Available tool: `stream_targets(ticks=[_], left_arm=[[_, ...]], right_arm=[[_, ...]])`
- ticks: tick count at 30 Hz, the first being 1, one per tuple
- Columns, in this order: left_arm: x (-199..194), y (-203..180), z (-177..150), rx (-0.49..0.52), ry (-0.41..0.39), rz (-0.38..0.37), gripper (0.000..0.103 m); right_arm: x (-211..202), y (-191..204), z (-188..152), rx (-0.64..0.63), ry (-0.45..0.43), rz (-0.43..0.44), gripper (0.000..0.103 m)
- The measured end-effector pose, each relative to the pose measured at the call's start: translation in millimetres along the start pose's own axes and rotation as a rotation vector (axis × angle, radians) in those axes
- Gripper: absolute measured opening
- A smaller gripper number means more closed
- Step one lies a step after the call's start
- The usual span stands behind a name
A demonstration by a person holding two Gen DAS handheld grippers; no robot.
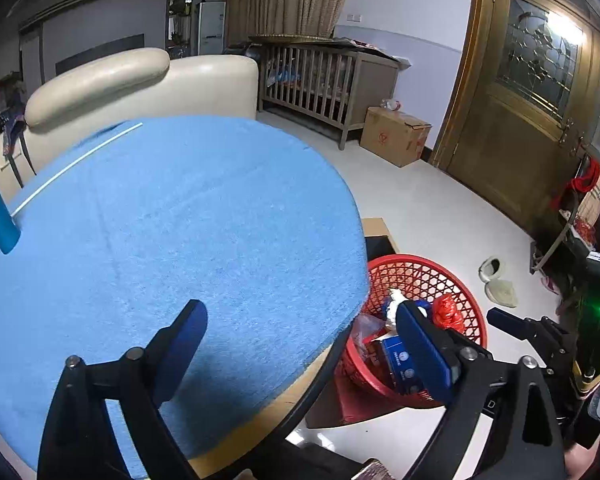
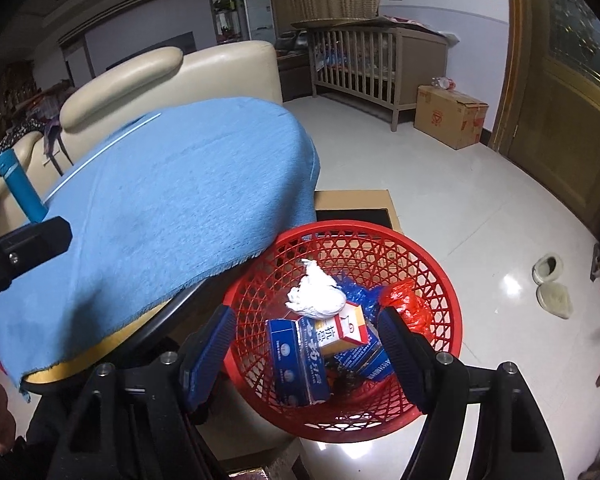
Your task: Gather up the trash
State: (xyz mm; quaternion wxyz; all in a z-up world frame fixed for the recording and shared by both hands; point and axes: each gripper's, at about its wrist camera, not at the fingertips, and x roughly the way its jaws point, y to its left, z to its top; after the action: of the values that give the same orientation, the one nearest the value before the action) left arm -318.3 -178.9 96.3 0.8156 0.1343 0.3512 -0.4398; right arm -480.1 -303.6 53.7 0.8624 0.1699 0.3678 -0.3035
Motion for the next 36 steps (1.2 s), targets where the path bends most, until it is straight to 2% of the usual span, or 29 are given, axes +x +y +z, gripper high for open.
stream_targets(ticks=[4, 8, 11, 14, 36], left_arm=[[-4.2, 3.4, -0.4, -0.004, -0.013, -0.011, 0.096], [-6.9, 1.7, -2.3, 0.007, -0.034, 0.021, 0.096], [-6.3, 0.1, -4.4, 0.009, -0.036, 0.013, 0.096], [-5.6, -0.1, -6.6, 0.007, -0.031, 0.009, 0.103], [-5.5, -3.1, -9.0, 0.021, -0.023, 0.000, 0.103]], right_arm=[[0.2, 5.6, -1.3, -0.009, 0.001, 0.005, 0.077], [1.0, 7.1, -3.6, -0.011, 0.005, 0.004, 0.077], [1.1, 6.0, -4.3, -0.009, 0.005, 0.000, 0.077], [1.5, 3.1, -4.4, -0.003, 0.007, -0.005, 0.077], [2.0, 0.1, -4.9, 0.003, 0.000, -0.020, 0.077]])
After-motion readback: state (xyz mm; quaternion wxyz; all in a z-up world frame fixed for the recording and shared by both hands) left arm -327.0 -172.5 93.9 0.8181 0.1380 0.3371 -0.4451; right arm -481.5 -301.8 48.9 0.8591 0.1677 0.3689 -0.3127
